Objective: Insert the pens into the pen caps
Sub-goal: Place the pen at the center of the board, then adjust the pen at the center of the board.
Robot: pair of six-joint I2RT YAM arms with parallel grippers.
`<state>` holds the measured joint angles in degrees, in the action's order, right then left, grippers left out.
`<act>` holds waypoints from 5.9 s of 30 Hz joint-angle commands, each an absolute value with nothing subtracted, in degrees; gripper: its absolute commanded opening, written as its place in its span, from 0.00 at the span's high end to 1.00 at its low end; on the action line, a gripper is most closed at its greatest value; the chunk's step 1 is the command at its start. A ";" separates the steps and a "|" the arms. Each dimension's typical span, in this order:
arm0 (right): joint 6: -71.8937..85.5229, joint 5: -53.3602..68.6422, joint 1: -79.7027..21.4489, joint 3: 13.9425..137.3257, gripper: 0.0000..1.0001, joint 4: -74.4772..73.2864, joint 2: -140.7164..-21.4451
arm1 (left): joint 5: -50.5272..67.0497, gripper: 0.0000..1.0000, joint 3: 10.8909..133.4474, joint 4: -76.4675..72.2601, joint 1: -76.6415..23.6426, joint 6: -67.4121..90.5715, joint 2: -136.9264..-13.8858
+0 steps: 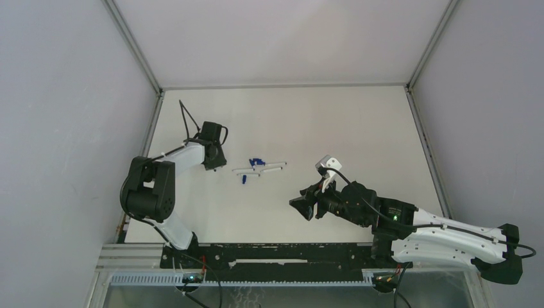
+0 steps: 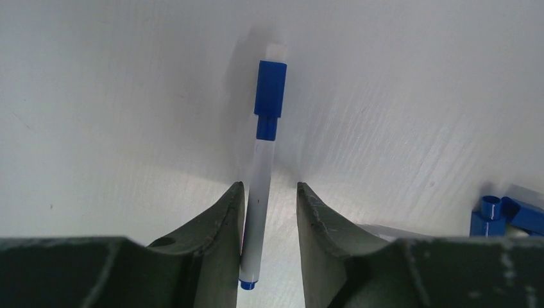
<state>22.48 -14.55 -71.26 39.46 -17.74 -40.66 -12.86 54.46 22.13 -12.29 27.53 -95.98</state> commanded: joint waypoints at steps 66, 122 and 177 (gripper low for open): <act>22.74 -12.04 -68.86 39.75 0.40 -15.39 -43.00 | -13.81 0.35 56.71 24.71 -17.49 26.51 -88.72; 23.52 -10.24 -68.99 39.80 0.41 -16.74 -43.06 | -16.44 0.08 54.12 24.06 -13.54 31.99 -92.82; 21.07 -8.31 -68.56 39.80 0.40 -16.97 -45.39 | -12.52 0.43 50.18 25.76 -18.95 33.63 -90.82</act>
<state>22.33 -8.75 -69.01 39.44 -17.80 -45.30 -13.17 50.48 26.28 -17.78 32.18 -91.77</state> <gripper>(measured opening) 0.600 0.639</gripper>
